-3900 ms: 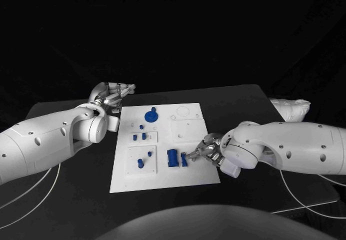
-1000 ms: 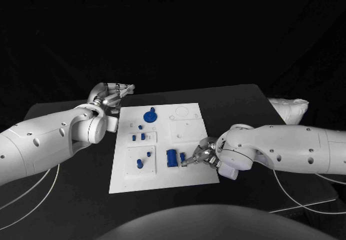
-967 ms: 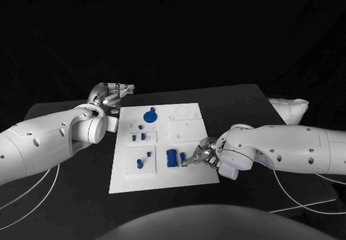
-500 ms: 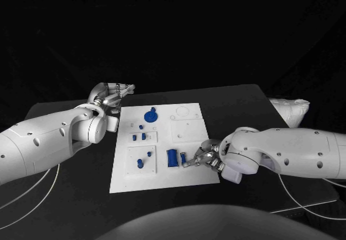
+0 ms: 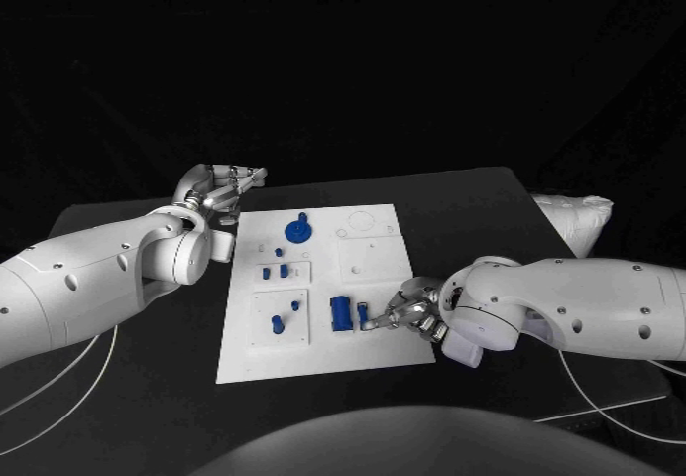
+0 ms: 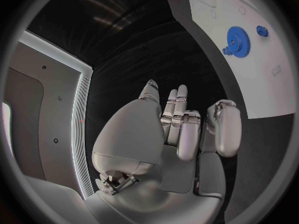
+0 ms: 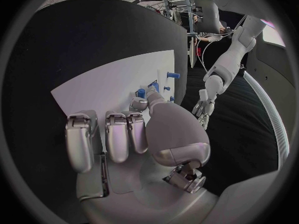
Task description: Assemble the parts on the task board
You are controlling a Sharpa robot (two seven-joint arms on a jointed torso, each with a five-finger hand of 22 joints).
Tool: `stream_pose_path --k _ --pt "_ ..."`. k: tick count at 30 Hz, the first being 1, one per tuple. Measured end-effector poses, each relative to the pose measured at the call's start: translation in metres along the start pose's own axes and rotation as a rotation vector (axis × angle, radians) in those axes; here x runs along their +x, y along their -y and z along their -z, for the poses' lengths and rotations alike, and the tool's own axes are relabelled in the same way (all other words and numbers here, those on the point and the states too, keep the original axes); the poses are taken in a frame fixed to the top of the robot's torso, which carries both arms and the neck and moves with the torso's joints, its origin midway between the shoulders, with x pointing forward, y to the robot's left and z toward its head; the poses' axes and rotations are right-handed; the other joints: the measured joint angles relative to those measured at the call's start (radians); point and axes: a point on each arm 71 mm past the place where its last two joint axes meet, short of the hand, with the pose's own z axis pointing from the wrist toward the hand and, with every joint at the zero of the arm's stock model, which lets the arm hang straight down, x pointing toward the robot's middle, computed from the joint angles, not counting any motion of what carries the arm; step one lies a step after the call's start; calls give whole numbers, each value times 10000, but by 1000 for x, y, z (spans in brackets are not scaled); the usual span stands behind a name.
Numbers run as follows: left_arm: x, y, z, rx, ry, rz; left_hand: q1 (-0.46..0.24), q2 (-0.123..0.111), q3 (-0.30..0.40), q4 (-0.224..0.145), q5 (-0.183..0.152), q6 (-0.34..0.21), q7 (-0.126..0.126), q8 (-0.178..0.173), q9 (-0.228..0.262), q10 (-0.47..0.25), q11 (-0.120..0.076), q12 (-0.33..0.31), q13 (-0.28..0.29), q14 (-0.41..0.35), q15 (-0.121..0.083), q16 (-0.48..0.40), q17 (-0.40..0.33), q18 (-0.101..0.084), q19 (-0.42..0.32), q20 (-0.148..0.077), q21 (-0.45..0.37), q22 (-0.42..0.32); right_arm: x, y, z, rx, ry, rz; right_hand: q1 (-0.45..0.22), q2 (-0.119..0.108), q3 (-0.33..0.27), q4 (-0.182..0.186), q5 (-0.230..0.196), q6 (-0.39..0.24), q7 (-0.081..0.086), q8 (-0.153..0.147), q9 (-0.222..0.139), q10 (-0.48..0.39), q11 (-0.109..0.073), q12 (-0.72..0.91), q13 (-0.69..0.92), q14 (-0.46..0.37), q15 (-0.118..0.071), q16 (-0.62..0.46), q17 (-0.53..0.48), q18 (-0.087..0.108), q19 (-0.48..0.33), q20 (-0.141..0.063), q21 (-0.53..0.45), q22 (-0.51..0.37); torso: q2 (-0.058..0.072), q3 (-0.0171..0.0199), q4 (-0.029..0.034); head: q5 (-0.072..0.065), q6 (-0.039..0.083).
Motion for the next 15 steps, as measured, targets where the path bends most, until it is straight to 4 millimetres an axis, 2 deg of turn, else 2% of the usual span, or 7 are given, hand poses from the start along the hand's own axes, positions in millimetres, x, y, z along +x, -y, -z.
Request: stream_pose_path --k 11,15 --pt "0 0 0 -3 6 -3 0 0 0 0 0 0 0 0 -1 0 0 0 0 0 0 0 0 0 0 0 0 0 1 -2 1 -239 34 194 11 -11 -55 -31 0 152 -9 97 -8 0 0 0 0 0 0 0 0 -1 0 0 0 -2 1 -1 7 26 0" --pt "0 0 0 -3 6 -3 0 0 0 0 0 0 0 0 -1 0 0 0 0 0 0 0 0 -1 0 0 0 0 2 -3 1 -328 74 482 99 -99 -95 -70 0 244 -21 119 -14 0 0 0 0 0 0 0 -1 0 0 0 0 -2 1 -3 2 32 0"
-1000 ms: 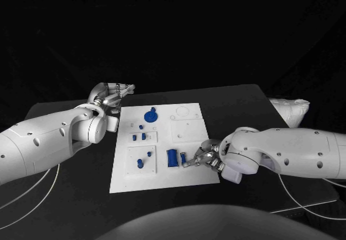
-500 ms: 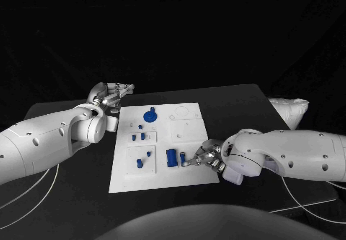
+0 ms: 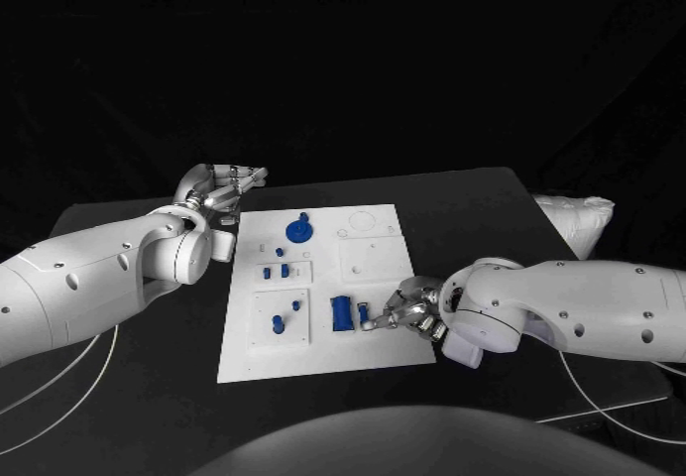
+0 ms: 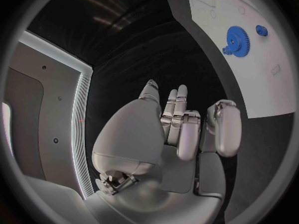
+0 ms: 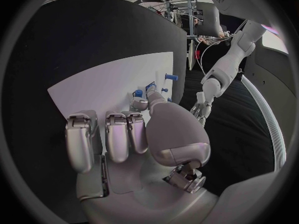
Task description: Assemble the parts on the task board
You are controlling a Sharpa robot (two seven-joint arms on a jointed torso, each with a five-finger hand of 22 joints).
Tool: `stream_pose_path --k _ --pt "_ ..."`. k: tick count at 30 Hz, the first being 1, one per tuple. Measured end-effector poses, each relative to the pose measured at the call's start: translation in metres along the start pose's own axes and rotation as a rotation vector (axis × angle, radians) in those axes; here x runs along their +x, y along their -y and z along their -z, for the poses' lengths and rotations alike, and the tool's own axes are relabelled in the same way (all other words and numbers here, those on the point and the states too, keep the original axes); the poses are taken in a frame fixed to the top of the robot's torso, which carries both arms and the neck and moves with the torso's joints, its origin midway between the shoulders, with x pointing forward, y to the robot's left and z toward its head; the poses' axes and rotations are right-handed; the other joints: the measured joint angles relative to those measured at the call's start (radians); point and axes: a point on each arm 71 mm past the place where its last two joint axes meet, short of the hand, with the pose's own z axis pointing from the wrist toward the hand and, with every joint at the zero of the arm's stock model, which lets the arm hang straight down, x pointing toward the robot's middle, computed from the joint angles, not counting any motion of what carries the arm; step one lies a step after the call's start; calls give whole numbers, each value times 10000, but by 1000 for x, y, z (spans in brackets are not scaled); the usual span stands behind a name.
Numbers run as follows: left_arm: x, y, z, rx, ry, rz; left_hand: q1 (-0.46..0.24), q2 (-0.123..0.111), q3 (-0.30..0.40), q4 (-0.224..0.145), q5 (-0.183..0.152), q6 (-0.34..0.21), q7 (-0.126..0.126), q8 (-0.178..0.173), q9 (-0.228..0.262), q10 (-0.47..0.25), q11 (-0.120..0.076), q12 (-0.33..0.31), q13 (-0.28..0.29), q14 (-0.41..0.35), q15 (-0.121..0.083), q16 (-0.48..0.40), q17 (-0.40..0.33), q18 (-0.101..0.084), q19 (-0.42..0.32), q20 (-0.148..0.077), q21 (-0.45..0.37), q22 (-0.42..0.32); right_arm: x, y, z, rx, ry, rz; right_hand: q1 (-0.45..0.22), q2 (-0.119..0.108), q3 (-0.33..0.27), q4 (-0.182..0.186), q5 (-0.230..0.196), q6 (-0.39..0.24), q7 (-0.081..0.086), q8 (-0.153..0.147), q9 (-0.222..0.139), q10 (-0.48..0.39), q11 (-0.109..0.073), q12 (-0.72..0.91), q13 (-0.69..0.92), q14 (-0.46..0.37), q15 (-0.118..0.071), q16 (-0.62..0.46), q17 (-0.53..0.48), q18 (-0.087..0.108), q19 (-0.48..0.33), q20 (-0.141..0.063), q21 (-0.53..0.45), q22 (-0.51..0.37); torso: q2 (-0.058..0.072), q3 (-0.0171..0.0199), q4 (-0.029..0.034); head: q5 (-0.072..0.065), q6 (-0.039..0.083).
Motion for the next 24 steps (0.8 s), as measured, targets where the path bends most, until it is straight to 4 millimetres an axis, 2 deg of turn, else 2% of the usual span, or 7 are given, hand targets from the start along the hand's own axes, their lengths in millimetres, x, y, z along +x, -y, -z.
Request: stream_pose_path --k 8,24 --pt "0 0 0 1 -1 -1 0 0 0 0 0 0 0 0 -1 0 0 0 0 1 0 0 0 0 0 0 0 0 -1 -1 0 -45 241 712 126 -87 68 -106 0 108 -11 95 10 0 0 0 8 0 0 0 0 0 0 0 0 -1 -1 1 -1 -21 0" --pt "1 0 0 3 -16 1 0 0 0 0 0 0 0 0 -2 0 0 0 -1 0 0 0 0 0 0 0 0 0 -4 -1 -5 190 544 1414 227 14 98 -157 0 106 -9 53 26 0 0 0 7 0 0 0 7 0 0 0 0 -3 -1 0 2 -50 0"
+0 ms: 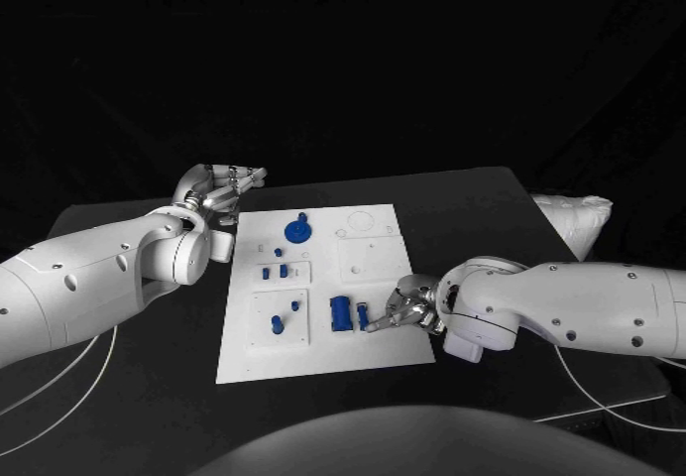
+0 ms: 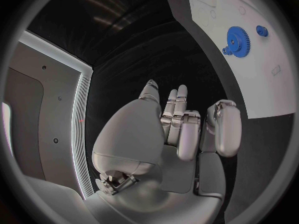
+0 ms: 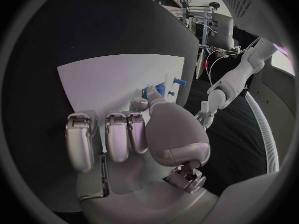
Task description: Assemble the parts on the task board
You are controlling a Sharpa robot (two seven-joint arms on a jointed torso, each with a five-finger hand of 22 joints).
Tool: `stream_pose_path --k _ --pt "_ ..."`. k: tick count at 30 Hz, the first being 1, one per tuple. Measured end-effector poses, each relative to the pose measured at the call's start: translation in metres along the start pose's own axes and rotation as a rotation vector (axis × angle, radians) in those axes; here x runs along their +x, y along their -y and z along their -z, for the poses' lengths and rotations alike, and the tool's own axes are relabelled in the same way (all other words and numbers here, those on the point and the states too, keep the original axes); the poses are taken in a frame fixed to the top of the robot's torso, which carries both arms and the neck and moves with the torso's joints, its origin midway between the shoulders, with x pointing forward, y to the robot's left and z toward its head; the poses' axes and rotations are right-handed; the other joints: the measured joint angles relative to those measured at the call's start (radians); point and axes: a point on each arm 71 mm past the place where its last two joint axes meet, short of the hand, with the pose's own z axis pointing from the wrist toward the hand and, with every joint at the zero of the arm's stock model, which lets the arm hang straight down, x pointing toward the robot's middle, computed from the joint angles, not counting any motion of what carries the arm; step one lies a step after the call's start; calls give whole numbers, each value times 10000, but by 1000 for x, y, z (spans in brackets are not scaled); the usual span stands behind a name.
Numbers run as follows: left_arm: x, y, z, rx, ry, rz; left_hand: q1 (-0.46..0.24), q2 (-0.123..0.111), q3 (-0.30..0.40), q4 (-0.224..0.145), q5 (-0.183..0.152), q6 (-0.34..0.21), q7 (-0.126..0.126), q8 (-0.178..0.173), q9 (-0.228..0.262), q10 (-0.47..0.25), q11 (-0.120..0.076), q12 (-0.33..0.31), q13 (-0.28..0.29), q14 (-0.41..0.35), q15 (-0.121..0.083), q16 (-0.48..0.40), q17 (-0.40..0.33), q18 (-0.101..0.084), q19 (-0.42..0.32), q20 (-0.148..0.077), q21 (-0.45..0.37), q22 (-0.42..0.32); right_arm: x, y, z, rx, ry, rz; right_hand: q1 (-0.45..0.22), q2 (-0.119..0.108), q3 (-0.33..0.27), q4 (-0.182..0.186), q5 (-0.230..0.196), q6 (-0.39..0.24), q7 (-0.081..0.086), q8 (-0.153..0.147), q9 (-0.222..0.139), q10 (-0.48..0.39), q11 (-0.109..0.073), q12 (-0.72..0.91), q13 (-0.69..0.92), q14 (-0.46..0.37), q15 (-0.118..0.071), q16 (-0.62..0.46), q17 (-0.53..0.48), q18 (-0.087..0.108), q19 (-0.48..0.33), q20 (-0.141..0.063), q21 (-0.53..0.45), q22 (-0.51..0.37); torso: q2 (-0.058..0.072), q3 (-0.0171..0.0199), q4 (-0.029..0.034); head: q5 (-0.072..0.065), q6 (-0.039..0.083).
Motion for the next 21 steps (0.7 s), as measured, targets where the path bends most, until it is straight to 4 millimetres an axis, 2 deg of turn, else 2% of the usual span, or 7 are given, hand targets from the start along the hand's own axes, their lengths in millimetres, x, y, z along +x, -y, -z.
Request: stream_pose_path --k 21 --pt "0 0 0 -2 4 -2 0 0 0 0 0 0 0 0 -1 0 0 0 0 0 0 0 0 0 0 0 0 0 -3 0 -3 70 222 216 40 40 -1 1 0 -29 29 -115 0 0 0 0 -2 0 0 0 -2 0 0 0 0 -2 -2 -1 2 13 0"
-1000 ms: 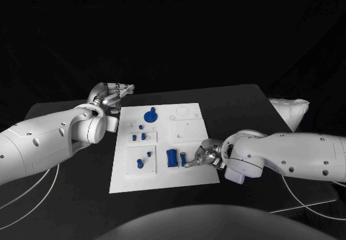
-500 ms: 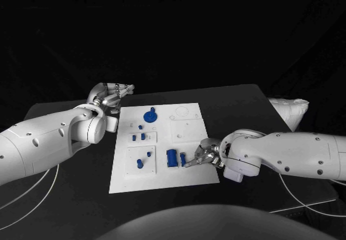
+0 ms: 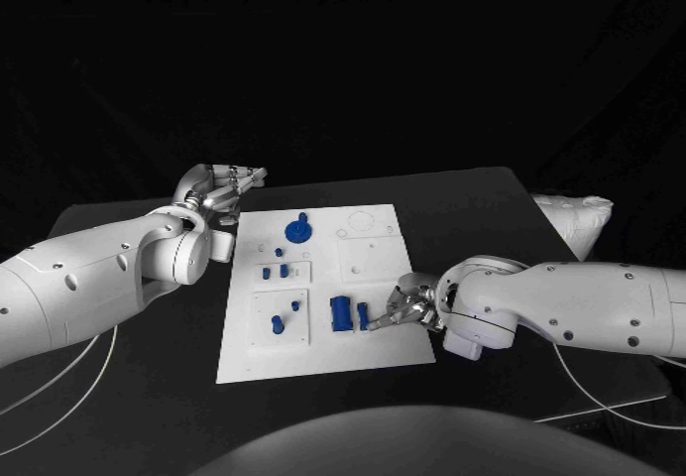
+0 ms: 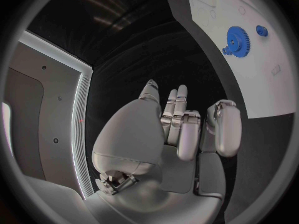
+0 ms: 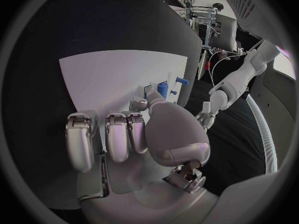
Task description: Assemble the parts on the task board
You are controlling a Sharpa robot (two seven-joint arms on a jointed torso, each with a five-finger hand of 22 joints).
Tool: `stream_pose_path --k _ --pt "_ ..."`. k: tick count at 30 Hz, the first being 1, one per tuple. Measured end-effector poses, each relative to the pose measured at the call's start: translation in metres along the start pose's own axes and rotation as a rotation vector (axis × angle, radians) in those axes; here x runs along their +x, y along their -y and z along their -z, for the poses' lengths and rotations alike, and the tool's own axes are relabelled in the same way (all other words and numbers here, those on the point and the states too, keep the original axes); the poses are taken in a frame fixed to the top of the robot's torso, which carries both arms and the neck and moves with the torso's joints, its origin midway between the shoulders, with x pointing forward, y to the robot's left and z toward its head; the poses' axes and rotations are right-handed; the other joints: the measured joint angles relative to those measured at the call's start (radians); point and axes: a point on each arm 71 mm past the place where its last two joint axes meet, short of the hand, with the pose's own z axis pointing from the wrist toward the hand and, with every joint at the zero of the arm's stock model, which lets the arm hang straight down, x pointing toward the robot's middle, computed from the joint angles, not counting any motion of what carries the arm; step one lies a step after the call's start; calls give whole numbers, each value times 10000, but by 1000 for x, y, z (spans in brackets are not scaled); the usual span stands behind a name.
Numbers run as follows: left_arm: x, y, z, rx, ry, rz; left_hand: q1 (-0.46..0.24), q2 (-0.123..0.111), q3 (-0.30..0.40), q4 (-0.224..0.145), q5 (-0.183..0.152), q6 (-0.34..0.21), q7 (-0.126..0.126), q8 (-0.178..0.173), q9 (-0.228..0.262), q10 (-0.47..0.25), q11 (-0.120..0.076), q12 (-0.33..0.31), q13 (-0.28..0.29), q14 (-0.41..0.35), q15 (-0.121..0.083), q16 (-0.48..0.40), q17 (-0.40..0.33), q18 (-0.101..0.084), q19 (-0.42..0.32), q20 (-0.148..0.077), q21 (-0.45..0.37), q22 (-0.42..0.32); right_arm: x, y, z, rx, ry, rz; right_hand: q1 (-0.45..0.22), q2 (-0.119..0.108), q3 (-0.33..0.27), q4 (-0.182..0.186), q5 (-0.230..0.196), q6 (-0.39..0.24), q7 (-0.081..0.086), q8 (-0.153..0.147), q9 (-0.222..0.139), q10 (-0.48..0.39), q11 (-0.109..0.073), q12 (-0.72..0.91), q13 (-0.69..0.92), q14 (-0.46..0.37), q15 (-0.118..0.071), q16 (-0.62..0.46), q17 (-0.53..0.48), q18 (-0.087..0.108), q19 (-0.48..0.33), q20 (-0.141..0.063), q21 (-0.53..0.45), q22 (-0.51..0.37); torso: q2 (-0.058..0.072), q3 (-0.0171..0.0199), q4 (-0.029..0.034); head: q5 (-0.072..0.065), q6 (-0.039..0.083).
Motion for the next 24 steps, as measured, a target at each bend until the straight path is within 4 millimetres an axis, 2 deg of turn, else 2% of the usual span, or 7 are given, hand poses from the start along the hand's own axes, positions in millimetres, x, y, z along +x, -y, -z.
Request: stream_pose_path --k 24 --pt "1 0 0 2 -12 3 0 0 0 0 0 0 0 0 -1 0 0 0 0 0 0 0 0 0 0 0 0 0 -1 -1 -2 -25 87 27 -1 -1 -1 1 0 -60 -19 -45 -11 0 0 0 -2 0 0 0 -2 0 0 0 0 -1 6 2 1 -19 0"
